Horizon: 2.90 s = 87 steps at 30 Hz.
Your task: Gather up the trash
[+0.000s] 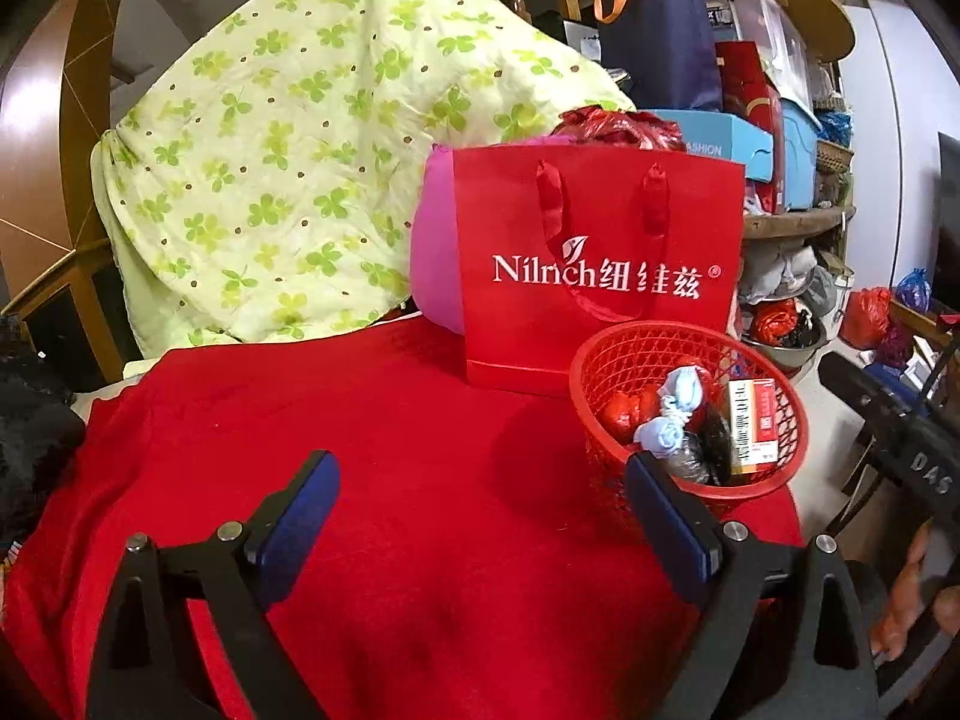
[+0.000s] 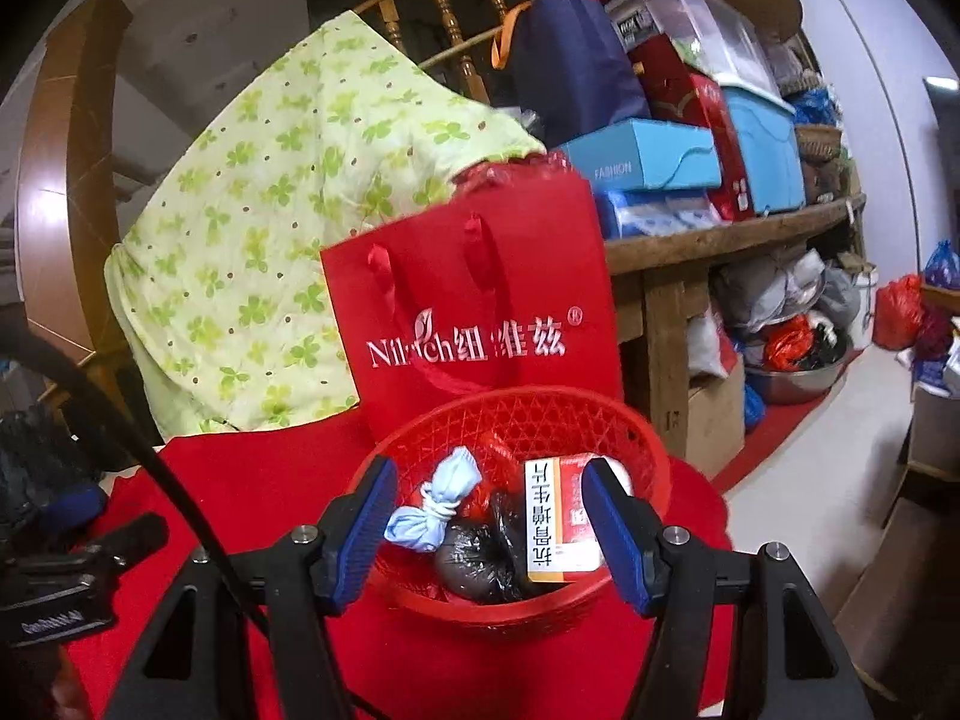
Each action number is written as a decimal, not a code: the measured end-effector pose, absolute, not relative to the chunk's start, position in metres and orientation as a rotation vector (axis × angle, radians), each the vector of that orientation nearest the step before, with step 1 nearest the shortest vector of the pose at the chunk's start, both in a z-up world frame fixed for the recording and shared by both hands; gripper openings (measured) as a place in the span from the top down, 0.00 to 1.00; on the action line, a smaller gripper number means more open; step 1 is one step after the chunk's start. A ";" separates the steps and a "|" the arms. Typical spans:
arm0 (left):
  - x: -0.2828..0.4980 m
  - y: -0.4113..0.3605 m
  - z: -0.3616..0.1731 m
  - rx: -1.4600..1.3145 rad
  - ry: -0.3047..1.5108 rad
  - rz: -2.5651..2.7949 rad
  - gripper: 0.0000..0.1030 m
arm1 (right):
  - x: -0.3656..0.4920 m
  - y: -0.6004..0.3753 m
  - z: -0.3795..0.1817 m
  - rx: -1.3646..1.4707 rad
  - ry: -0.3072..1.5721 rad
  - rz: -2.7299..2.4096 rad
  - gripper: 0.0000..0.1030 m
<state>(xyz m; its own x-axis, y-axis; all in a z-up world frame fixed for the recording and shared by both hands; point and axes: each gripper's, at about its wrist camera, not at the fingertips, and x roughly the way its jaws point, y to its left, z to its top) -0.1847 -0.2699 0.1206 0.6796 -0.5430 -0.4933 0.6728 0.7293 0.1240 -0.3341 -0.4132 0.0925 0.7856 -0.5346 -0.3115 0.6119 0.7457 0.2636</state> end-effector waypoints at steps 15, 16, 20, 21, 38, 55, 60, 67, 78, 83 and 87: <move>-0.222 -0.255 0.144 0.276 0.406 -0.730 0.07 | -0.377 -0.377 0.127 0.295 0.280 -0.691 0.32; -0.225 -0.253 0.147 0.270 0.403 -0.732 0.06 | -0.379 -0.375 0.128 0.293 0.281 -0.690 0.32; -0.232 -0.246 0.155 0.253 0.392 -0.714 0.01 | -0.387 -0.369 0.132 0.279 0.282 -0.688 0.32; -0.233 -0.245 0.156 0.251 0.389 -0.709 0.01 | -0.389 -0.368 0.133 0.276 0.280 -0.687 0.32; -0.263 -0.238 0.175 0.302 0.346 -0.690 0.01 | -0.410 -0.351 0.154 0.261 0.228 -0.673 0.32; -0.275 -0.238 0.181 0.309 0.348 -0.723 0.01 | -0.414 -0.348 0.159 0.255 0.225 -0.674 0.32; -0.274 -0.239 0.181 0.307 0.360 -0.729 0.01 | -0.414 -0.348 0.158 0.254 0.224 -0.677 0.32; -0.272 -0.240 0.178 0.307 0.374 -0.744 0.01 | -0.413 -0.347 0.159 0.267 0.234 -0.672 0.32; -0.267 -0.245 0.175 0.311 0.389 -0.764 0.01 | -0.411 -0.349 0.157 0.267 0.236 -0.673 0.32; -0.264 -0.249 0.176 0.310 0.387 -0.776 0.01 | -0.403 -0.359 0.155 0.266 0.242 -0.682 0.32; -0.263 -0.253 0.175 0.309 0.388 -0.796 0.01 | -0.400 -0.366 0.155 0.271 0.237 -0.699 0.32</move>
